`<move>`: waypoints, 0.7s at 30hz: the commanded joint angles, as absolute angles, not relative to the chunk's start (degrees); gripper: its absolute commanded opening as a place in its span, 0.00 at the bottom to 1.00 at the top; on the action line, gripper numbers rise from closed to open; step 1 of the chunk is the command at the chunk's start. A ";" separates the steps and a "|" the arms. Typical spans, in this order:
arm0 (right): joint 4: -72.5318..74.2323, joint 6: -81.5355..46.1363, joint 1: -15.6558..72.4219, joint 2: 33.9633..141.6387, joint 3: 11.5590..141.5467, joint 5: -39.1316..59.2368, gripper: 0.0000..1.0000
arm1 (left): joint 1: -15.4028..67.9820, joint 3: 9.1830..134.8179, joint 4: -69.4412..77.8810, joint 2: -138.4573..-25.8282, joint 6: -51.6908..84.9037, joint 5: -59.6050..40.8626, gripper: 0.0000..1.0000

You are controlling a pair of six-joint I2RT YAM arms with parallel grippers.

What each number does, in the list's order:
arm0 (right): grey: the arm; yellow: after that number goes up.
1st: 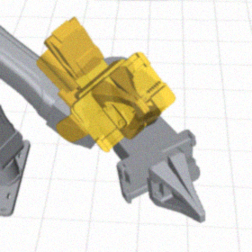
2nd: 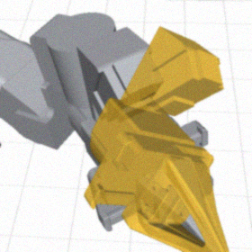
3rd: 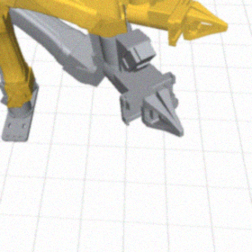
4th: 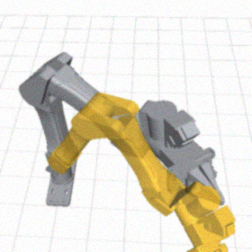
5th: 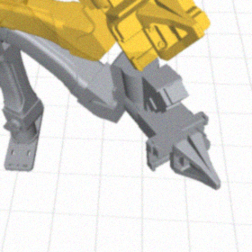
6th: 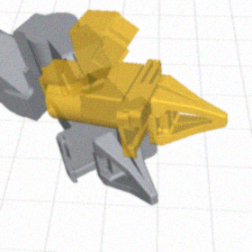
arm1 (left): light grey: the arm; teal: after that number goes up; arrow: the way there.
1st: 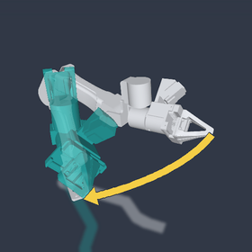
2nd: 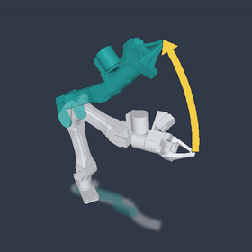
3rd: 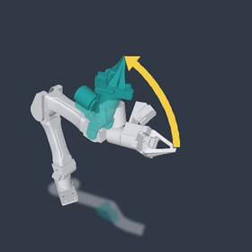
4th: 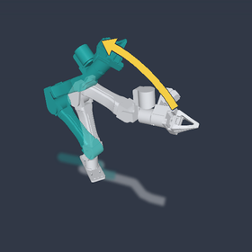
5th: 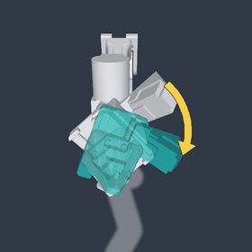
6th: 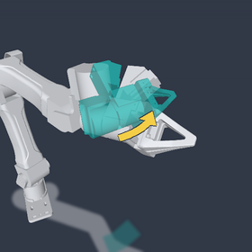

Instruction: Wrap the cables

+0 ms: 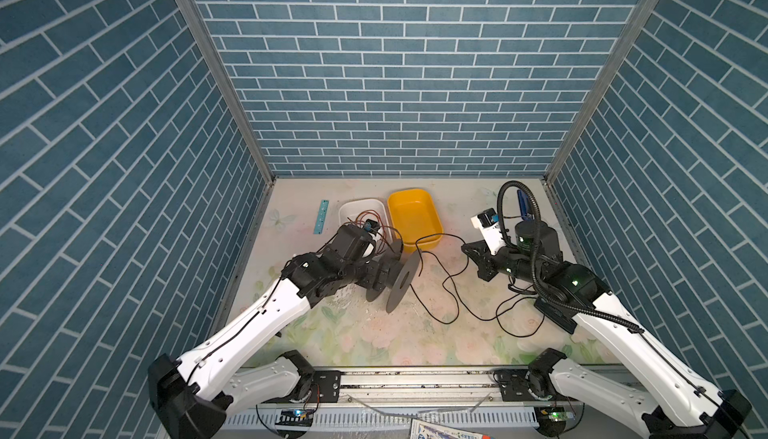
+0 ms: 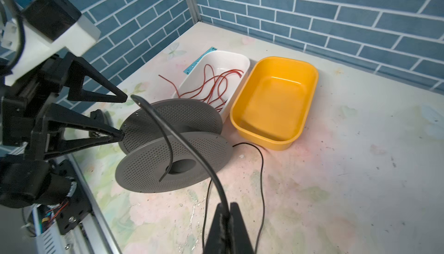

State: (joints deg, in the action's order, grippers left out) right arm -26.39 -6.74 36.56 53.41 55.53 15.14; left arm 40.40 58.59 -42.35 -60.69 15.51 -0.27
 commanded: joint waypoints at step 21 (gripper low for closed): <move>-18.05 -18.06 53.88 70.50 59.41 8.42 0.00 | 39.99 48.38 -54.21 -43.66 29.39 2.07 0.77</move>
State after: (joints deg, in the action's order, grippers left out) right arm -19.88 -15.70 53.63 69.91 56.73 13.43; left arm 40.29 48.82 -51.53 -44.56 28.64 0.89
